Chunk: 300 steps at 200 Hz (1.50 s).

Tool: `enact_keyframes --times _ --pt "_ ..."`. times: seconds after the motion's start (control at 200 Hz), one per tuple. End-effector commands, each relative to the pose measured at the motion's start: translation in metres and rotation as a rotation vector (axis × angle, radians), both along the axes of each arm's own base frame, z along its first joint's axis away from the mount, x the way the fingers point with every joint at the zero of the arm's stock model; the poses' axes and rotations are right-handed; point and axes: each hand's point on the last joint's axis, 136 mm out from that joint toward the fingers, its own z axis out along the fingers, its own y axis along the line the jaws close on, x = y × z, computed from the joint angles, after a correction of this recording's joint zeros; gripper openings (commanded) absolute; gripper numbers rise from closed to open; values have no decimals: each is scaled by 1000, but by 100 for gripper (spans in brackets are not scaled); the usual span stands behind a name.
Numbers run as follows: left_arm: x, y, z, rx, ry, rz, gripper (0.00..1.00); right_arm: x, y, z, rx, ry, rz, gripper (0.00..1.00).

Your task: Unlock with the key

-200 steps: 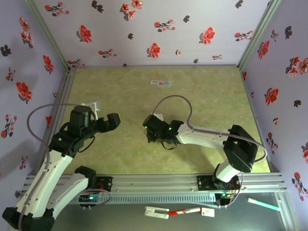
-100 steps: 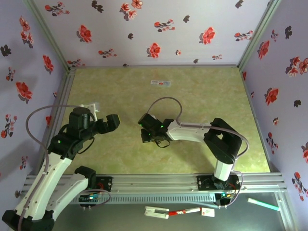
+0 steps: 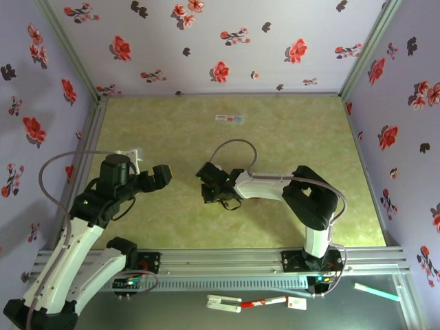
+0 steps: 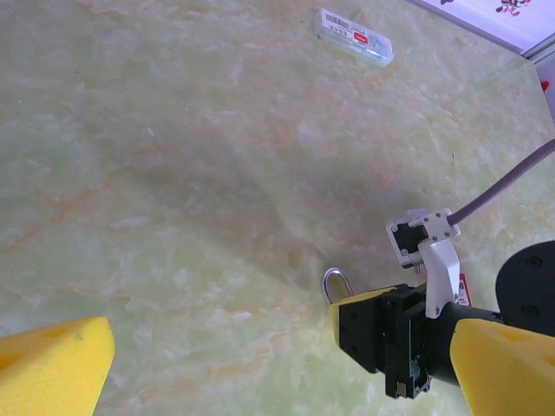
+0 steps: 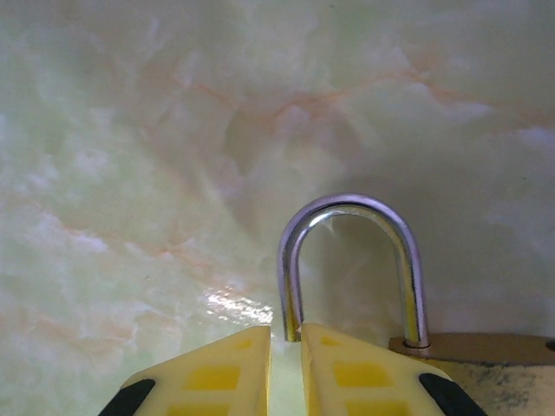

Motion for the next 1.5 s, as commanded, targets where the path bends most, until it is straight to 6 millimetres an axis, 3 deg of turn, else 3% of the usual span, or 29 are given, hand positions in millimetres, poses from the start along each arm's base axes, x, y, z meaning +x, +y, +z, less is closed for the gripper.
enact_keyframes --times 0.0,0.265,0.47,0.62,0.725,0.84,0.945,1.035,1.215,1.345,1.455,1.495 --pt "0 3 -2 22 -9 -6 100 8 -2 3 -17 -7 -24 17" --pt "0 3 -2 25 -10 -7 100 15 -2 36 19 -68 -34 25" --pt "3 0 0 11 -29 -15 100 19 -17 87 65 -168 -59 39" --pt "11 2 2 13 -75 6 100 27 -72 131 12 -363 -115 68" --pt "22 9 1 35 -122 55 100 33 -134 163 -48 -544 -212 86" --pt "39 26 -3 105 -205 137 100 34 -211 178 -103 -663 -355 99" --pt "56 52 -9 179 -286 250 100 31 -272 180 -113 -712 -497 99" --pt "70 71 -15 209 -358 315 100 29 -309 176 -142 -741 -585 99" --pt "85 110 -30 322 -395 407 100 38 -350 153 -219 -730 -692 99" --pt "93 132 -45 391 -396 449 100 57 -371 135 -280 -764 -728 99" --pt "104 139 -57 425 -453 461 100 72 -394 118 -386 -759 -764 99" --pt "105 139 -72 445 -444 451 100 79 -398 115 -401 -779 -765 99"
